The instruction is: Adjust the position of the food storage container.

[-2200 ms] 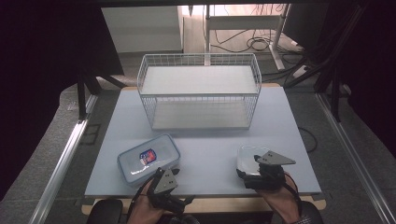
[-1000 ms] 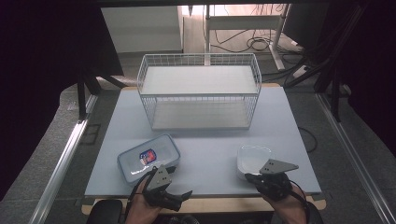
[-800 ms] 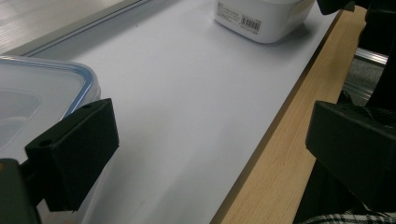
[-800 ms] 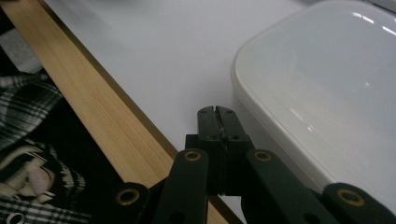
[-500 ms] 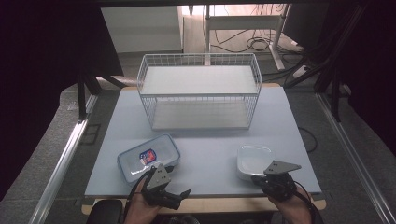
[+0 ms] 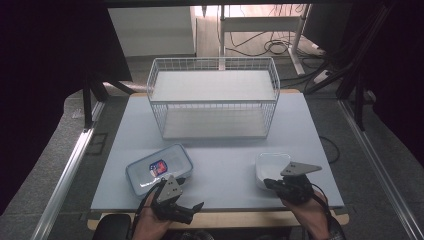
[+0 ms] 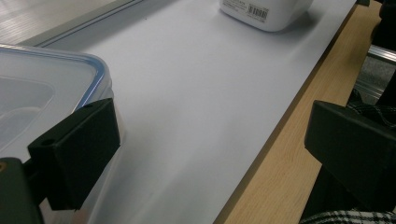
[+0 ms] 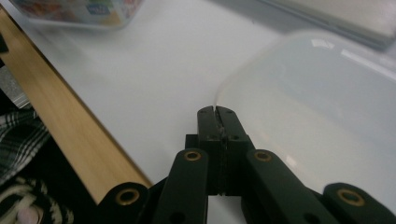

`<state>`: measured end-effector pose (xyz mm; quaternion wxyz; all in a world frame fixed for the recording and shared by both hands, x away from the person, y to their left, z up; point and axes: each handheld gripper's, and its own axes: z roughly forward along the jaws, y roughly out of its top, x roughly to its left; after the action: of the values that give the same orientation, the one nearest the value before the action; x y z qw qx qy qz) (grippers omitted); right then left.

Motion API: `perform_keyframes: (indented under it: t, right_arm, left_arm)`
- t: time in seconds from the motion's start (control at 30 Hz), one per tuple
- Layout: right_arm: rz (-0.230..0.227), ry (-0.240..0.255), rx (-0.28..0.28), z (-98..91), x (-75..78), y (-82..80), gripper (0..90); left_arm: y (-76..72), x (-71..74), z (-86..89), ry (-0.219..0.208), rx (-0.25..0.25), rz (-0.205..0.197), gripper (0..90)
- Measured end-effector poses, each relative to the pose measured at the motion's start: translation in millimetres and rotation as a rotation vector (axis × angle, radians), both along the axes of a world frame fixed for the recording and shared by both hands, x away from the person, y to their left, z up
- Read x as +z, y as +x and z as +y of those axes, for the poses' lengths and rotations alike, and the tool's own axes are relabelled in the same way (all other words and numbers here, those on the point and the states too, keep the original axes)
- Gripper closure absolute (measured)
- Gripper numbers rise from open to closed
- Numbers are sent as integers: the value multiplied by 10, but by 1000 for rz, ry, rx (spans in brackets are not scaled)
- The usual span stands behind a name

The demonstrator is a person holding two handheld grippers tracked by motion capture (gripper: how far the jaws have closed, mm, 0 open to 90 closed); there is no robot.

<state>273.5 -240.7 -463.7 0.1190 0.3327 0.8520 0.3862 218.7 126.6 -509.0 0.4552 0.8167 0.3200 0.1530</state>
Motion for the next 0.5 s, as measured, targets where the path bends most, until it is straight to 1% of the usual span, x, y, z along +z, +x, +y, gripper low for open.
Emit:
perform_keyframes:
  t: [0.07, 0.1, 0.13, 0.2, 0.23, 0.27, 0.3, 0.4, 0.43, 0.47, 0.5]
  right_arm:
    - [-9, -14, 13, 118, -7, 95, 889]
    - [-6, -14, 22, 177, -22, 146, 883]
    - [-6, -14, 22, 177, -22, 146, 883]
    - [-2, -28, 26, 289, -39, 222, 880]
    - [-13, -68, 37, 405, -69, 274, 880]
    - [-13, -68, 37, 405, -69, 274, 880]
    - [-24, -128, 26, 491, -107, 326, 893]
    - [-15, -132, 15, 500, -121, 356, 894]
    - [-33, -167, -6, 470, -114, 349, 895]
    - [-33, -167, -6, 470, -114, 349, 895]
    - [-42, -180, -36, 392, -111, 356, 895]
  left_arm:
    - [-3, 3, 4, 3, 0, -1, 32]
    - [-5, 6, 6, 4, 1, -3, 33]
    - [-5, 6, 6, 4, 1, -3, 33]
    - [-7, 10, 10, 5, 3, -5, 33]
    - [-7, 10, 10, 7, 4, -5, 34]
    - [-6, 8, 9, 10, 4, -5, 34]
    - [-6, 7, 6, 13, 4, -5, 34]
    - [-16, 10, 2, 22, 4, -10, 35]
    - [-18, 13, 2, 23, 8, -12, 40]
    - [-18, 13, 2, 23, 8, -12, 42]
    - [-19, 13, 1, 24, 8, -11, 42]
